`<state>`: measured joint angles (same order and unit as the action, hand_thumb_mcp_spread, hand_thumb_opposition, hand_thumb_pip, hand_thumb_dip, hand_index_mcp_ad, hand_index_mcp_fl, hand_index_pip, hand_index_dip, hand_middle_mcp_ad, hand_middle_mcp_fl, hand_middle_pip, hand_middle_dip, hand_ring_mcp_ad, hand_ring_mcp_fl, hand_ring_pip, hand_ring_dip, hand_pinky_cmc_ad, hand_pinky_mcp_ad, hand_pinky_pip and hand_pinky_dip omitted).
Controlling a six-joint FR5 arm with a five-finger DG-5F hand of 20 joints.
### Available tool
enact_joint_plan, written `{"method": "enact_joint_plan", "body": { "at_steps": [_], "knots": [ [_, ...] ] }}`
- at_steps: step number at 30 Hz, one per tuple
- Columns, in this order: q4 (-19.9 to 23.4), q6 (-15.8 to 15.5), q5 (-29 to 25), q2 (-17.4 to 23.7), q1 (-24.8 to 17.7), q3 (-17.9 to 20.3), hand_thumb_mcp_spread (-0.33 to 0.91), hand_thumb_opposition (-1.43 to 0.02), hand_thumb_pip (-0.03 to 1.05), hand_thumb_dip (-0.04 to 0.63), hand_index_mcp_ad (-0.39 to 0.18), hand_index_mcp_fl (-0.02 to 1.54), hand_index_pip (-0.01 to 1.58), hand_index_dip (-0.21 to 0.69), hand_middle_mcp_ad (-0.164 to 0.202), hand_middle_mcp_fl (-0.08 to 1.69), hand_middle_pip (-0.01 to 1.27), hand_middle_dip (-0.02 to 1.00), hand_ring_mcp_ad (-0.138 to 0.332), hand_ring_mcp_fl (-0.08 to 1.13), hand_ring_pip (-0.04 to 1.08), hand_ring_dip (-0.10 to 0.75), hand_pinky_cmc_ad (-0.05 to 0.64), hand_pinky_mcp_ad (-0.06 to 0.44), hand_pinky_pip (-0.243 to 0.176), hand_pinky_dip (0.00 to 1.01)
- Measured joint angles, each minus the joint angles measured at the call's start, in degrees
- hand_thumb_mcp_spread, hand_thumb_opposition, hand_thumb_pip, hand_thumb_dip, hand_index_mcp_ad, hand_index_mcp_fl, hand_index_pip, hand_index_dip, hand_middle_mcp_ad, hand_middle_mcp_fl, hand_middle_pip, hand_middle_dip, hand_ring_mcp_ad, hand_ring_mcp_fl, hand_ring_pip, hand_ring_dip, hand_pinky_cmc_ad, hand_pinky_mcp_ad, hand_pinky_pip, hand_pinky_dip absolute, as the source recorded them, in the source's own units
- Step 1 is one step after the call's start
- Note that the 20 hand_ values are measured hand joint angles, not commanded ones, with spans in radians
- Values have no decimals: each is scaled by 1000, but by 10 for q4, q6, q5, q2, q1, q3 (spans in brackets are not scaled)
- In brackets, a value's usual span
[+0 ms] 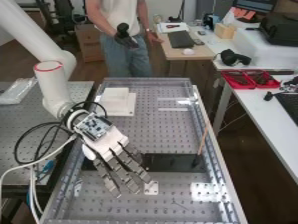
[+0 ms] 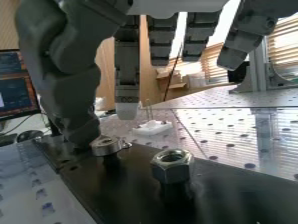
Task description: Grab the bearing and place it in the white container
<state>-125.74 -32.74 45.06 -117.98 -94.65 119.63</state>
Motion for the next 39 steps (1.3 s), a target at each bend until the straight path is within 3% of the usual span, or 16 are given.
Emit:
{"method": "enact_joint_plan", "body": {
  "at_steps": [39],
  "knots": [
    [-1,-2,-6,-10,-9,4,431,-806,559,239,-63,124,1461,164,51,10,136,204,117,0,87,75,335,244,-86,241]
  ]
}}
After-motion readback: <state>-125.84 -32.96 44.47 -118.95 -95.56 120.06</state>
